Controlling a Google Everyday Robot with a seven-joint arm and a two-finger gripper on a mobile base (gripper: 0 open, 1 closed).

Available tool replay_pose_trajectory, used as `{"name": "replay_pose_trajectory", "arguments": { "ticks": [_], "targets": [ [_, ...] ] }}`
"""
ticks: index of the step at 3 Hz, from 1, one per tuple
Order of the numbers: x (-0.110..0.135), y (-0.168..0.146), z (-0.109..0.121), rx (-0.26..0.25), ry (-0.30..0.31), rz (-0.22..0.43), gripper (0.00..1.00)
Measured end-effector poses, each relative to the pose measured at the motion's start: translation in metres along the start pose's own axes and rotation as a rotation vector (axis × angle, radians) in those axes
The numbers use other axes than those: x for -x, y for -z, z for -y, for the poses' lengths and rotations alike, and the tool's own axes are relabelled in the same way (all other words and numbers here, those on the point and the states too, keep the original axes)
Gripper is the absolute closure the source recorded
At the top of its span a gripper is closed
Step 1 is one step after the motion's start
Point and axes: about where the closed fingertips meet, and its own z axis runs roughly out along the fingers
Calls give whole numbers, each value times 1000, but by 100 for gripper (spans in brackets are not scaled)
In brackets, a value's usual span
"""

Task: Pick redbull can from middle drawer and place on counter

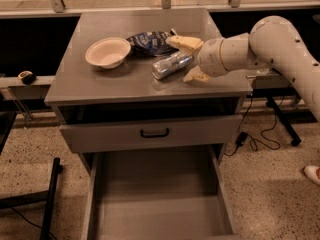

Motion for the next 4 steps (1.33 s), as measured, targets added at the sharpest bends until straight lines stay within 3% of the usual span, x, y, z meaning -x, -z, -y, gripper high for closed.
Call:
{"name": "replay_pose_trajectory", "arguments": {
  "ticks": [1,2,3,4],
  "targets": [
    [0,2,4,0,0,0,0],
    [-2,3,25,34,17,1,0],
    [-2,15,60,46,70,-8,15],
    [-11,40,83,14,63,17,4]
  ]
}}
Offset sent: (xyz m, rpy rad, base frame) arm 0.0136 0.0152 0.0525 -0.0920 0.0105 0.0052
